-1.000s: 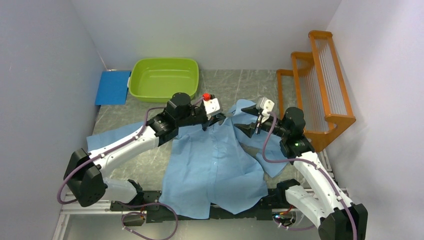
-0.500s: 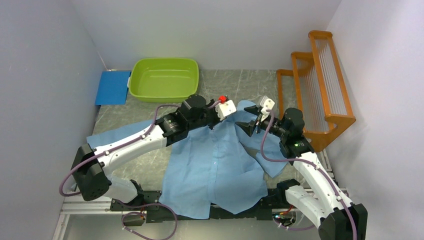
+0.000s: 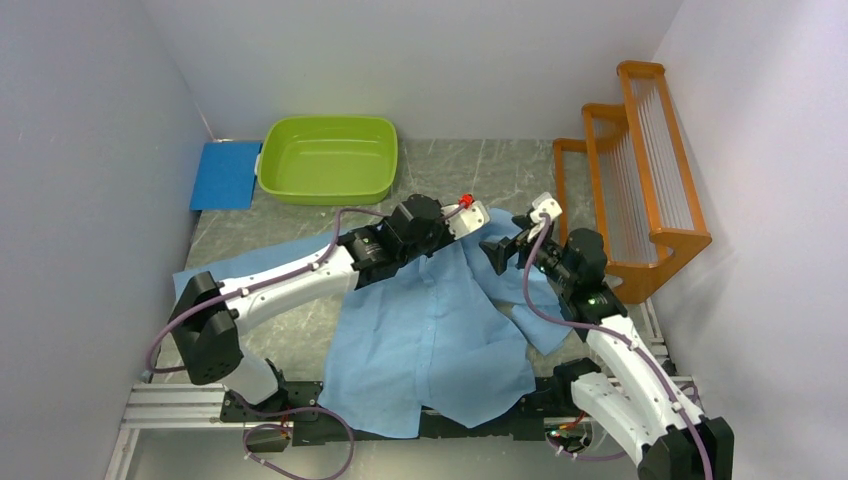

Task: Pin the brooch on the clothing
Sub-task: Pin the brooch to the clothes.

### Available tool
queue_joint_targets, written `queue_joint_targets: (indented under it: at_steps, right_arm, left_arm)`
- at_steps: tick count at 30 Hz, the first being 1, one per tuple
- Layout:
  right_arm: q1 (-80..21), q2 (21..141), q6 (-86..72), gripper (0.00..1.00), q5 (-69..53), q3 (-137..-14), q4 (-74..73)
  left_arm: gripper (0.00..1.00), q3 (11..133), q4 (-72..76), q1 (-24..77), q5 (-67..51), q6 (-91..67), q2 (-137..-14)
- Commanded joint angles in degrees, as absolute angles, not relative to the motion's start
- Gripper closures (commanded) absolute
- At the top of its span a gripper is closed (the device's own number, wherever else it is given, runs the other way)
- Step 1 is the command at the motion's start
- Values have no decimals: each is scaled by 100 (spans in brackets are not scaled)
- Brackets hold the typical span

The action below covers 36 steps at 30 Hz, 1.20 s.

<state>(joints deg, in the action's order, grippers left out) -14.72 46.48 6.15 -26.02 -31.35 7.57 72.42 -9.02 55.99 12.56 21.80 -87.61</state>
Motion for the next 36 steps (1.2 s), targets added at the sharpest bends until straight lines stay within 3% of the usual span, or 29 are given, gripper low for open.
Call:
queue_joint_targets:
  at_steps: [1,8,11,16,22,25,28,33,36]
  right_arm:
    - [-1459,4156,-362,0,-1432,-2705,1463]
    - [-1434,3772,-1468,0,-112,-2635,1236]
    - [-1422,3766,-2744,0,1156,-2784,542]
    - [-1385,3745,-2979,0,1168,-2910,99]
    - [-1329,3987,-3241,0,1133,-3111,-426]
    - [-1293,4078,-3297,0,1153,-3186,-573]
    - [-1248,4147,-3387,0,1247,-3283,-743]
    - [-1147,4254,-3378,0,996,-3363,-829]
    - [-1101,4341,-3368,0,819,-3416,-905]
  left_arm:
    - [97,7456,-755,5645,1795,2126,-8950]
    - [97,7581,-711,5665,2468,1713,-9476]
    - [97,7757,-885,5694,2678,1508,-9747]
    - [97,7472,-250,6001,3292,1885,-9915]
    - [71,7103,666,6485,4222,2651,-10024]
    - [44,6947,1169,6741,4497,3130,-10070]
    - [26,6893,1235,6904,4551,3262,-10053]
    - [8,6983,672,7009,4196,2743,-9791]
    - [6,7024,175,7039,3737,2183,-9481]
